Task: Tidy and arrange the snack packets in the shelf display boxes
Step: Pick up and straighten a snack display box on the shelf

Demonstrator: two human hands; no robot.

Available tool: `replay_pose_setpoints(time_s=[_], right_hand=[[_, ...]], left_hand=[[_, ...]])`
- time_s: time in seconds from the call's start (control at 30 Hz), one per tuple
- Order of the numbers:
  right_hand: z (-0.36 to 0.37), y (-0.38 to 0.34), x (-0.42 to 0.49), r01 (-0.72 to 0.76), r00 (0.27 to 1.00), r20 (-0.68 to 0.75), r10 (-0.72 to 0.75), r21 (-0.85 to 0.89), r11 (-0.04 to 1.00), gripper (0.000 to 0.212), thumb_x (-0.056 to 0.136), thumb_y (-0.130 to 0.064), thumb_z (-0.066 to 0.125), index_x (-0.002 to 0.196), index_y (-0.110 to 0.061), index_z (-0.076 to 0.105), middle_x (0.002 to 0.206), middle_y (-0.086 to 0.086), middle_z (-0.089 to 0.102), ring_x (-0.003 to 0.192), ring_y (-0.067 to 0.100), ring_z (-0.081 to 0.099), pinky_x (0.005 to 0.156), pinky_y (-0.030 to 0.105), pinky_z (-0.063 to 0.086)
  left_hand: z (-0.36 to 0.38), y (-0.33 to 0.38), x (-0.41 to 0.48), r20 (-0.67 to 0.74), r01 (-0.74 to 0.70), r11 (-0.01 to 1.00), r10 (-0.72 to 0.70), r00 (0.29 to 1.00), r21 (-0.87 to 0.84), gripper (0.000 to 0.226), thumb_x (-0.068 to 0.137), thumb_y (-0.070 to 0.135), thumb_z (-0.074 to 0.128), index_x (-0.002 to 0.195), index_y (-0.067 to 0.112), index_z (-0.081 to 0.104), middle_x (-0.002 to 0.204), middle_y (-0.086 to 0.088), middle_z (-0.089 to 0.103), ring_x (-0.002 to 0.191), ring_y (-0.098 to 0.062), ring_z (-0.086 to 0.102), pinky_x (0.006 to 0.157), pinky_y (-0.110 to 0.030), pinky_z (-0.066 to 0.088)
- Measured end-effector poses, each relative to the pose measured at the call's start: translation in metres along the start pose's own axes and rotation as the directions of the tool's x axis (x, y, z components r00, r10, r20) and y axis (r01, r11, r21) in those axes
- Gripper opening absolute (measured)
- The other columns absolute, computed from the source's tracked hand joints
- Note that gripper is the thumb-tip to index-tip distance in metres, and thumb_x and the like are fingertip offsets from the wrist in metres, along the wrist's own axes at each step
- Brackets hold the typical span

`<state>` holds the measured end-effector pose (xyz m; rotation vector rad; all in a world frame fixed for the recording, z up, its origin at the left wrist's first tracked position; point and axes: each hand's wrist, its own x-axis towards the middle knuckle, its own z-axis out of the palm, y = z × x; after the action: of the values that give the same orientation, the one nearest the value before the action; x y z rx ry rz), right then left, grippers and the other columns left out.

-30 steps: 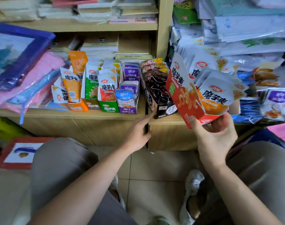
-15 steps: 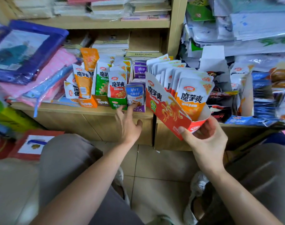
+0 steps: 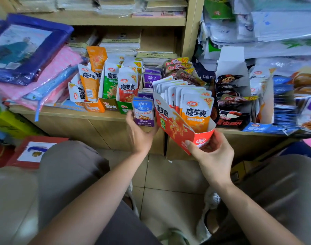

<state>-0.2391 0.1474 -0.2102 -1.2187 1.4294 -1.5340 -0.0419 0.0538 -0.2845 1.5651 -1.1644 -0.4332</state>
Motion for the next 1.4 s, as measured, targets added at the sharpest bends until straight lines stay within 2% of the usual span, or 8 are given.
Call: replay_pose_setpoints(time_s=[0.1, 0.27, 0.4, 0.5, 0.67, 1.0, 1.17, 1.4], right_hand=[[0.003, 0.005, -0.003, -0.014, 1.000, -0.014, 0.014, -0.025, 1.000, 0.060, 0.069, -0.019, 0.092, 0.122, -0.011, 0.065, 0.108, -0.003, 0.075, 0.100, 0.013, 0.072, 0.089, 0.037, 0.060], [0.008, 0.006, -0.003, -0.031, 0.999, -0.040, 0.030, -0.017, 0.999, 0.061, 0.070, -0.020, 0.092, 0.124, -0.011, 0.065, 0.110, -0.004, 0.075, 0.101, 0.012, 0.072, 0.090, 0.039, 0.059], [0.012, 0.007, -0.004, -0.042, 0.998, -0.056, 0.042, 0.000, 0.999, 0.061, 0.071, -0.018, 0.091, 0.125, -0.011, 0.064, 0.110, -0.004, 0.074, 0.102, 0.011, 0.071, 0.090, 0.039, 0.059], [0.019, 0.007, -0.002, -0.039, 0.997, -0.068, 0.040, 0.014, 0.999, 0.062, 0.072, -0.019, 0.091, 0.128, -0.014, 0.063, 0.113, -0.004, 0.074, 0.103, 0.012, 0.071, 0.091, 0.038, 0.059], [0.033, 0.009, 0.001, -0.041, 0.995, -0.088, 0.043, 0.023, 0.999, 0.058, 0.071, -0.022, 0.092, 0.122, -0.019, 0.065, 0.108, -0.007, 0.074, 0.099, 0.010, 0.071, 0.088, 0.036, 0.059], [0.059, 0.013, 0.003, -0.009, 0.984, -0.176, -0.001, -0.055, 0.998, 0.057, 0.069, -0.035, 0.092, 0.116, -0.028, 0.062, 0.103, -0.016, 0.071, 0.098, 0.008, 0.069, 0.087, 0.041, 0.059], [0.073, 0.015, 0.004, -0.019, 0.972, -0.233, 0.006, -0.052, 0.998, 0.058, 0.067, -0.036, 0.092, 0.114, -0.039, 0.059, 0.104, -0.022, 0.068, 0.098, 0.003, 0.068, 0.090, 0.035, 0.057], [0.109, 0.029, 0.025, -0.024, 0.989, -0.150, 0.007, -0.109, 0.994, 0.071, 0.067, -0.043, 0.090, 0.128, -0.022, 0.060, 0.111, -0.011, 0.071, 0.101, 0.003, 0.067, 0.092, 0.030, 0.055]], left_hand=[[0.002, 0.002, 0.009, -0.049, 0.017, 1.000, -0.017, 0.999, 0.012, 0.076, 0.067, 0.037, 0.093, 0.127, 0.012, 0.054, 0.116, -0.002, 0.067, 0.105, -0.016, 0.063, 0.084, -0.030, 0.055], [-0.009, 0.004, -0.001, -0.026, 0.092, 0.996, -0.092, 0.995, -0.006, 0.082, 0.057, 0.026, 0.097, 0.121, 0.007, 0.049, 0.111, 0.000, 0.054, 0.098, -0.011, 0.059, 0.070, -0.010, 0.043], [-0.015, -0.003, 0.001, 0.067, 0.097, 0.995, -0.094, 0.993, -0.035, 0.075, 0.057, 0.033, 0.096, 0.118, 0.015, 0.056, 0.108, 0.006, 0.064, 0.099, -0.001, 0.065, 0.079, -0.021, 0.057], [-0.022, 0.002, 0.000, 0.054, 0.136, 0.987, -0.132, 0.990, -0.085, 0.063, 0.060, 0.023, 0.098, 0.111, 0.017, 0.061, 0.101, 0.012, 0.069, 0.093, 0.005, 0.068, 0.077, -0.022, 0.058], [-0.046, 0.016, -0.008, 0.004, 0.172, 0.969, -0.175, 0.985, -0.174, 0.058, 0.060, 0.022, 0.098, 0.105, 0.014, 0.063, 0.101, 0.004, 0.073, 0.092, -0.005, 0.071, 0.077, -0.032, 0.062], [-0.092, 0.053, -0.031, -0.092, 0.184, 0.897, -0.240, 0.966, -0.401, 0.069, 0.064, -0.002, 0.092, 0.123, -0.002, 0.057, 0.109, -0.010, 0.073, 0.097, -0.016, 0.074, 0.073, -0.023, 0.059], [-0.109, 0.065, -0.042, -0.107, 0.191, 0.862, -0.270, 0.957, -0.469, 0.060, 0.067, 0.000, 0.090, 0.118, 0.006, 0.061, 0.109, -0.009, 0.074, 0.098, -0.019, 0.074, 0.072, -0.021, 0.058], [-0.146, 0.066, -0.053, -0.176, 0.147, 0.883, -0.247, 0.953, -0.446, 0.058, 0.069, -0.006, 0.087, 0.121, -0.004, 0.060, 0.108, -0.010, 0.074, 0.095, -0.012, 0.074, 0.072, -0.019, 0.057]])
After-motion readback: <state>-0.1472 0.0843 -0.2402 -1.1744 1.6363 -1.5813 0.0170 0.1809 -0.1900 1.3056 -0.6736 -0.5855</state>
